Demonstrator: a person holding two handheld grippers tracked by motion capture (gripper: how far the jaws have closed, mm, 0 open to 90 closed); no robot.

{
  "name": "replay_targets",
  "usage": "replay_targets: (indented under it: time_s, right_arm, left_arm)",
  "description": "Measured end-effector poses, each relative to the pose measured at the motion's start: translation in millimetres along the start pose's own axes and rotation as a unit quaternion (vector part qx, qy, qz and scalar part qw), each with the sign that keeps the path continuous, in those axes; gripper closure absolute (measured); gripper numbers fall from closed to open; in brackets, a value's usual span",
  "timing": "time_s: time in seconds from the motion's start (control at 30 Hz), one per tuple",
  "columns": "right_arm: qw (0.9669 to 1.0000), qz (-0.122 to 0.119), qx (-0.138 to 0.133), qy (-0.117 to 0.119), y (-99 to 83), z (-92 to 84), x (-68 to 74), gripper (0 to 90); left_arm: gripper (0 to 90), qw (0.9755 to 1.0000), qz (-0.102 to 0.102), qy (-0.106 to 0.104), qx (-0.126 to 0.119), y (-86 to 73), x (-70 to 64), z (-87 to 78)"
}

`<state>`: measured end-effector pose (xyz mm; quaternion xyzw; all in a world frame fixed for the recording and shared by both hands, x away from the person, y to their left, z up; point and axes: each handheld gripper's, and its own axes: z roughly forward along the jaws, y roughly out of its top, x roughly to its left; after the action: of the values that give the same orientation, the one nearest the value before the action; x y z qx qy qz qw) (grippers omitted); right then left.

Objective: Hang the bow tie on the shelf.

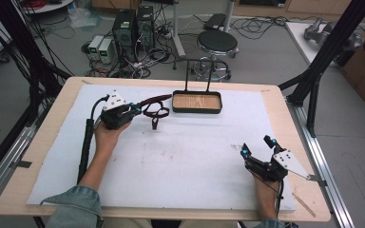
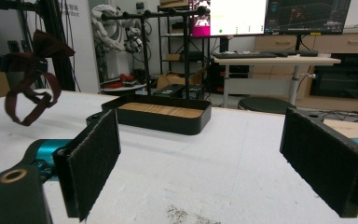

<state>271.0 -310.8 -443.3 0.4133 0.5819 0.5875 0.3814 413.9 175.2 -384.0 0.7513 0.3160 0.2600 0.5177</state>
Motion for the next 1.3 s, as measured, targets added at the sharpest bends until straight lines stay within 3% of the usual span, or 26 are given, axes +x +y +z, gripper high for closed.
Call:
replay_targets:
  time_s: [0.07,0.13,0.37,0.5,0.63,1.1,1.3]
  right_arm:
    - [1.0000,-0.001,-0.002,0.000,0.0,0.2,-0.3,11.4]
    - [1.0000,0.000,-0.001,0.001,-0.1,0.1,-0.2,11.4]
    - [1.0000,0.002,0.000,0.002,-0.1,0.0,-0.2,11.4]
    - [1.0000,0.002,0.000,0.003,-0.1,0.2,-0.1,11.4]
    - [1.0000,0.002,0.000,0.004,-0.2,0.4,-0.3,11.4]
    - [1.0000,0.002,0.002,0.002,-0.2,0.5,-0.1,11.4]
    - [1.0000,0.003,0.002,0.003,-0.2,0.5,-0.2,11.4]
  left_arm:
    - [86.4,0.9999,-0.010,-0.003,-0.007,1.7,-0.5,2.8]
    - [86.4,0.9991,-0.032,-0.020,-0.021,7.8,-0.2,9.9]
    - [86.3,0.9969,-0.055,-0.006,-0.056,26.8,-2.6,22.3]
    - [86.1,0.9961,-0.064,0.000,-0.061,35.3,-1.1,28.0]
    - [86.1,0.9937,-0.084,0.001,-0.074,47.5,4.1,37.5]
    - [86.1,0.9905,-0.106,0.024,-0.084,63.1,12.9,64.9]
    - [85.9,0.9913,-0.103,0.025,-0.077,65.2,14.3,74.3]
